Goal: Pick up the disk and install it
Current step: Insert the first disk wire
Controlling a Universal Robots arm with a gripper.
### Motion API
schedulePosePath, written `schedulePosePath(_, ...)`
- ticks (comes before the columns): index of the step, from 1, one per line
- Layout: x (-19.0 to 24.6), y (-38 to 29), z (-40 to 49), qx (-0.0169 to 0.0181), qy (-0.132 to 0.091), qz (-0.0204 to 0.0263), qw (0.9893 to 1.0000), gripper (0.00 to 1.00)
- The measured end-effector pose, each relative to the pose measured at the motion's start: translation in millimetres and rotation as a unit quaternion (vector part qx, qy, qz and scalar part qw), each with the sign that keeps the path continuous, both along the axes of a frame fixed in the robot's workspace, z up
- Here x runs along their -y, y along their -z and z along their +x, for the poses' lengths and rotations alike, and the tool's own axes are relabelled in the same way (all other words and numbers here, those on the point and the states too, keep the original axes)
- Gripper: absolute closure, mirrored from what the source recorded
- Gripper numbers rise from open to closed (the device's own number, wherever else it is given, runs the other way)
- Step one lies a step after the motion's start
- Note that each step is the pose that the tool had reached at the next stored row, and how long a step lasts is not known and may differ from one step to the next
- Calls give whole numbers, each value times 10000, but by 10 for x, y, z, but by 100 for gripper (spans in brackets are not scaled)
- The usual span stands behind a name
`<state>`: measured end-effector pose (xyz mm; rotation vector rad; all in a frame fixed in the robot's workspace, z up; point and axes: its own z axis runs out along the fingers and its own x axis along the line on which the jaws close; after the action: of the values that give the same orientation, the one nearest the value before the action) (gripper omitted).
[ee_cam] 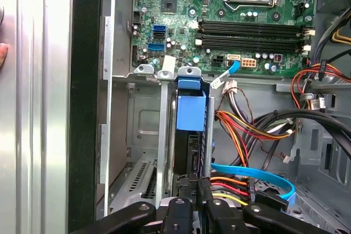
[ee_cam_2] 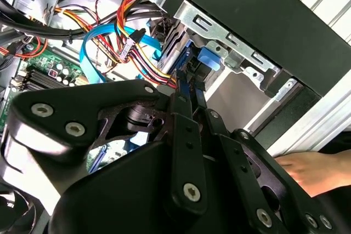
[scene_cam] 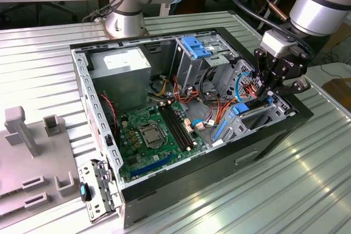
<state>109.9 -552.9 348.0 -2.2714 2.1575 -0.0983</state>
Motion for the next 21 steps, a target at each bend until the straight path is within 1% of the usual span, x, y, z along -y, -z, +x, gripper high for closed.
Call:
schedulePosePath(6,-2,-4,11,0,-1,0,10000,84)
schedulePosePath(10,31,-4,10,0,-3,4,10000,84)
schedulePosePath(14,34,-3,3,1,-2,3,10000,84)
schedulePosePath(16,26,-3,2,1,-2,4,10000,84)
schedulePosePath(18,-3,-3,2,1,-2,4,10000,84)
schedulePosePath(21,-7,-1,2,1,-2,4,10000,84)
